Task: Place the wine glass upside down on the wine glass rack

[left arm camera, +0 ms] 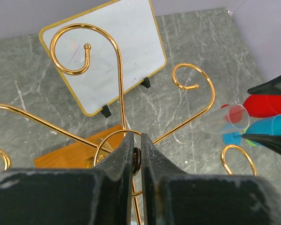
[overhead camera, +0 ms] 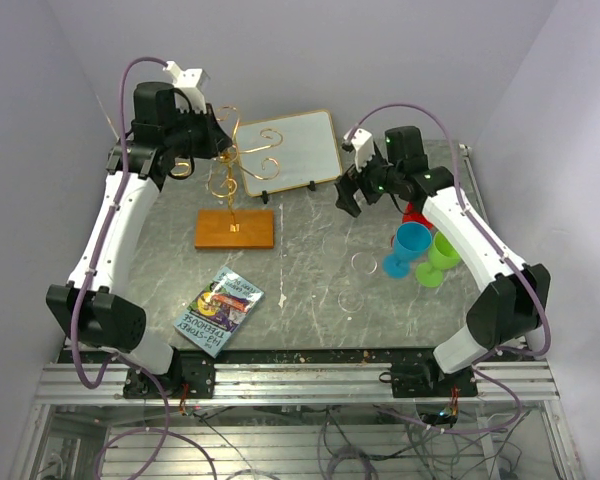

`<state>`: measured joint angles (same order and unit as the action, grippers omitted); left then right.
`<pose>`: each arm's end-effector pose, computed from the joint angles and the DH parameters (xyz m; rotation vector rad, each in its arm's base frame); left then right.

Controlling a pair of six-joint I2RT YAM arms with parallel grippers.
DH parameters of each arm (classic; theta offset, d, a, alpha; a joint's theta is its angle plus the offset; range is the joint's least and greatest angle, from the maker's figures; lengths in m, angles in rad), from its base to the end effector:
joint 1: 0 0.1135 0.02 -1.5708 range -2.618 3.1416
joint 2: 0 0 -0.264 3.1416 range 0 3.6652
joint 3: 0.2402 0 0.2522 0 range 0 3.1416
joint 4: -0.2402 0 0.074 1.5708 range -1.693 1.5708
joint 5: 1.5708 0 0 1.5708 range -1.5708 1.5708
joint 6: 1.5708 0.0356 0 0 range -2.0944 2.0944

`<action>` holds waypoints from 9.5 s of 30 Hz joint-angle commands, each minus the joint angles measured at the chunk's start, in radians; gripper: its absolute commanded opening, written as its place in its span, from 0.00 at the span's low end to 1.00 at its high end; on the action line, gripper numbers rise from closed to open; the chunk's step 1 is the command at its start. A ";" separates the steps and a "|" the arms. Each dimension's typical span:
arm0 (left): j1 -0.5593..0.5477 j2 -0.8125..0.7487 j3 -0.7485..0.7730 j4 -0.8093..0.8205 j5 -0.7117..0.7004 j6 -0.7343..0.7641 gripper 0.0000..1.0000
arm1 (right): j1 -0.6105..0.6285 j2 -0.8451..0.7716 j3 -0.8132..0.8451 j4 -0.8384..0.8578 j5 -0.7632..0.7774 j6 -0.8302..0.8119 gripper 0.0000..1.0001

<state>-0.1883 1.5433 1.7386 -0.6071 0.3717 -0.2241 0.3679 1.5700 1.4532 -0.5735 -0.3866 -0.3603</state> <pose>0.3312 -0.0763 0.4409 0.2095 1.9970 -0.6338 0.3241 0.1393 0.3404 -0.9853 2.0086 0.4400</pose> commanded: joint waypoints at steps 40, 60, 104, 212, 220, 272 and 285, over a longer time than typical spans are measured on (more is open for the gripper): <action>-0.011 -0.180 -0.044 0.060 -0.209 0.229 0.95 | 0.000 0.182 0.322 -0.228 0.200 0.086 0.00; -0.011 -0.212 -0.013 0.174 0.092 0.068 0.98 | -0.128 -0.032 0.653 -0.038 0.030 0.222 0.00; -0.051 -0.099 -0.171 0.551 0.332 -0.364 0.08 | -0.116 0.053 0.678 0.271 -0.439 0.671 0.00; -0.170 -0.022 0.021 0.063 -0.913 1.347 0.07 | -0.141 -0.090 0.551 -0.051 -0.233 0.187 0.75; -0.167 -0.032 0.006 0.044 -0.966 1.324 0.07 | -0.145 -0.101 0.544 -0.050 -0.236 0.187 0.76; -0.169 -0.103 -0.051 -0.166 -0.752 1.269 0.32 | -0.157 -0.149 0.458 -0.040 -0.174 0.141 0.80; -0.169 -0.155 -0.046 -0.160 -0.724 1.234 0.53 | -0.156 -0.168 0.390 -0.067 -0.094 0.073 0.81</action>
<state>-0.3508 1.4406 1.6798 -0.7685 -0.3759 1.0393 0.2169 1.4242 1.8694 -0.6353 -0.5274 -0.2382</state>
